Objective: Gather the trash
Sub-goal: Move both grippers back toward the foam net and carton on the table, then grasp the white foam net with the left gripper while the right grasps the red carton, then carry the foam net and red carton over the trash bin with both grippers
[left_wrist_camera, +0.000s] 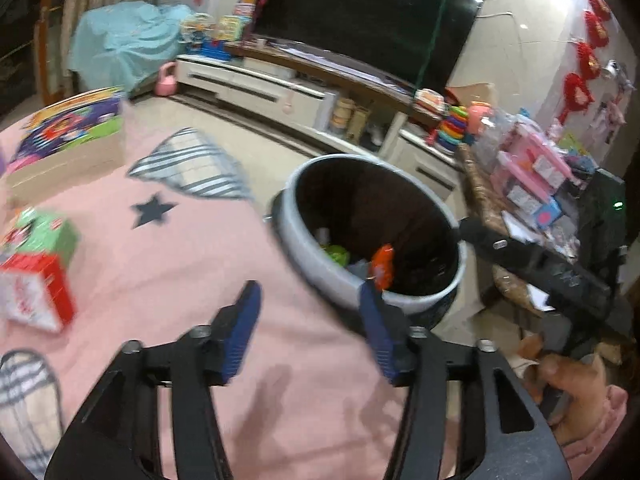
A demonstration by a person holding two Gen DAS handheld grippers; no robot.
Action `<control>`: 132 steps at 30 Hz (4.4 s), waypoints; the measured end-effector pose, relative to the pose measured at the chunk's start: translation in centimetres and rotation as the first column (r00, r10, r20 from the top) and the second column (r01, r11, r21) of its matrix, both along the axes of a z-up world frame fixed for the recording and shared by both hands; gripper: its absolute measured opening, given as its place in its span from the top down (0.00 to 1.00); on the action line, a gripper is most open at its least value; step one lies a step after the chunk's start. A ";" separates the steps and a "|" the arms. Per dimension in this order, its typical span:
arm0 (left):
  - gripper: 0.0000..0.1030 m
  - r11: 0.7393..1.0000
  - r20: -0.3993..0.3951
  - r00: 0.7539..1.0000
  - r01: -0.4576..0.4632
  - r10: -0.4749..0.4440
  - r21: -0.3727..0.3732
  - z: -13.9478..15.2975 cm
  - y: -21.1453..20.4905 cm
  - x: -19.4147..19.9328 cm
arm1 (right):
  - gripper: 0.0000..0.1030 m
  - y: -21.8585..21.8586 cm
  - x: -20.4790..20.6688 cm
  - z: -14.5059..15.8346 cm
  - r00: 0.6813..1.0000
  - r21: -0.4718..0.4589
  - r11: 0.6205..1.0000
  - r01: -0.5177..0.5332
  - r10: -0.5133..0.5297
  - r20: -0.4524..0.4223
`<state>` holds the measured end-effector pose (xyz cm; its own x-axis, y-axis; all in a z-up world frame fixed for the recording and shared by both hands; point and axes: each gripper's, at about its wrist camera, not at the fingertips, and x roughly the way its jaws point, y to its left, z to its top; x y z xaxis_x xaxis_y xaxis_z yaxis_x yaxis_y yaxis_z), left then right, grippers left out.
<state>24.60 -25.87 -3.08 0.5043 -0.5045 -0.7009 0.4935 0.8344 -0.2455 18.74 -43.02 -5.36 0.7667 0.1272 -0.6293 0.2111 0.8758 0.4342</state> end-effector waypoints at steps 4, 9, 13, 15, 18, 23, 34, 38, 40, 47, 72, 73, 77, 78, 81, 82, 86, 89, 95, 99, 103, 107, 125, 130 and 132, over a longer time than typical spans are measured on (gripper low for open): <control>0.36 0.998 -0.018 0.998 -0.060 0.059 -0.018 -0.6 3.0 -1.1 | 0.14 1.4 -0.8 0.3 1.000 0.030 0.999 -0.018 0.018 0.016; 0.32 0.993 -0.016 0.993 -0.113 0.113 -0.013 -1.5 6.4 -2.6 | 0.13 3.9 -1.9 0.6 0.998 0.046 0.998 -0.052 0.050 0.043; 0.32 0.989 -0.028 0.988 -0.150 0.150 0.006 -2.6 9.0 -3.7 | 0.12 6.5 -2.5 0.5 0.994 0.050 0.994 -0.100 0.097 0.053; 0.32 0.985 -0.043 0.984 -0.175 0.175 0.004 -3.0 10.5 -4.2 | 0.12 8.0 -2.5 0.4 0.991 0.036 0.991 -0.130 0.128 0.049; 0.32 0.975 -0.060 0.974 -0.221 0.220 -0.008 -3.3 12.8 -4.8 | 0.12 9.9 -2.5 0.1 0.984 0.022 0.985 -0.173 0.172 0.039; 0.32 0.954 -0.054 0.953 -0.299 0.299 0.002 -3.7 16.5 -5.8 | 0.12 12.6 -2.3 -0.3 0.972 0.020 0.972 -0.236 0.235 0.024; 0.31 0.914 -0.066 0.912 -0.405 0.405 0.007 -4.4 22.4 -6.6 | 0.12 17.3 -1.2 -1.7 0.940 0.021 0.940 -0.341 0.341 -0.012; 0.31 0.896 -0.079 0.893 -0.444 0.443 0.010 -4.8 24.4 -6.7 | 0.12 18.8 -0.6 -2.4 0.930 0.028 0.930 -0.365 0.366 -0.028; 0.31 0.888 -0.087 0.884 -0.460 0.459 0.013 -5.1 25.1 -6.7 | 0.12 19.6 -0.3 -2.7 0.925 0.029 0.926 -0.376 0.377 -0.034; 0.31 0.872 -0.088 0.868 -0.490 0.489 0.014 -5.2 26.6 -6.7 | 0.12 21.8 0.6 -3.2 0.908 0.036 0.909 -0.415 0.416 -0.042; 0.29 0.888 -0.051 0.888 -0.459 0.457 -0.022 -3.2 26.5 0.7 | 0.13 25.7 9.6 -4.3 0.833 0.069 0.832 -0.551 0.553 -0.015; 0.29 0.889 -0.052 0.889 -0.457 0.455 -0.025 -3.2 26.5 1.2 | 0.13 25.8 10.2 -4.4 0.827 0.075 0.825 -0.559 0.562 -0.018; 0.29 0.891 -0.054 0.890 -0.454 0.452 -0.029 -3.3 26.3 2.8 | 0.20 26.1 12.0 -5.0 0.810 0.104 0.807 -0.581 0.586 -0.025; 0.29 0.890 -0.058 0.890 -0.454 0.452 -0.034 -3.3 26.2 3.0 | 0.23 26.1 12.3 -5.2 0.806 0.110 0.803 -0.586 0.592 -0.024; 0.29 0.887 -0.074 0.889 -0.456 0.451 -0.074 -3.4 26.5 3.6 | 0.31 26.5 13.0 -5.4 0.796 0.117 0.793 -0.598 0.604 -0.025; 0.32 0.889 -0.075 0.892 -0.451 0.446 -0.082 -3.4 26.4 3.8 | 0.33 26.7 13.2 -5.5 0.793 0.121 0.790 -0.602 0.608 -0.024; 0.77 0.914 -0.080 0.916 -0.399 0.393 -0.075 -3.6 25.3 4.2 | 0.55 27.1 13.7 -5.6 0.780 0.135 0.775 -0.618 0.626 -0.024; 0.86 0.919 -0.064 0.920 -0.390 0.387 -0.055 -3.6 25.2 3.7 | 0.60 26.9 13.2 -5.5 0.777 0.142 0.771 -0.621 0.629 -0.017; 0.88 0.915 -0.081 0.918 -0.395 0.389 -0.076 -3.5 26.4 1.3 | 0.62 24.6 9.7 -5.0 0.802 0.131 0.794 -0.593 0.597 0.012; 0.88 0.922 -0.107 0.923 -0.378 0.369 -0.086 -3.7 27.0 -1.0 | 0.62 23.7 6.1 -4.2 0.812 0.043 0.811 -0.583 0.583 0.006; 0.88 0.930 -0.171 0.926 -0.356 0.337 -0.095 -4.6 27.5 -3.0 | 0.59 24.2 3.7 -3.9 0.792 -0.034 0.791 -0.611 0.610 -0.032; 0.88 0.928 -0.198 0.917 -0.366 0.346 -0.073 -5.2 28.3 -4.2 | 0.47 25.1 3.7 -3.9 0.784 -0.076 0.780 -0.621 0.618 -0.062; 0.92 0.889 -0.107 0.890 -0.452 0.443 -0.078 -4.1 28.5 -3.6 | 0.69 25.0 3.4 -3.4 0.813 -0.049 0.812 -0.582 0.582 -0.019; 0.93 0.914 -0.071 0.918 -0.395 0.390 -0.095 -3.0 26.2 -4.0 | 0.69 22.8 1.4 -2.2 0.838 -0.031 0.838 -0.544 0.545 0.023; 0.93 0.922 -0.064 0.927 -0.374 0.369 -0.099 -2.7 25.1 -4.2 | 0.69 21.8 0.6 -1.9 0.850 -0.022 0.851 -0.525 0.525 0.033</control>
<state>20.39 -0.76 -5.78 0.6402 -0.3604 -0.6784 0.1404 0.9232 -0.3579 19.36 -21.24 -7.30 0.6099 0.5103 -0.6063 -0.2974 0.8566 0.4217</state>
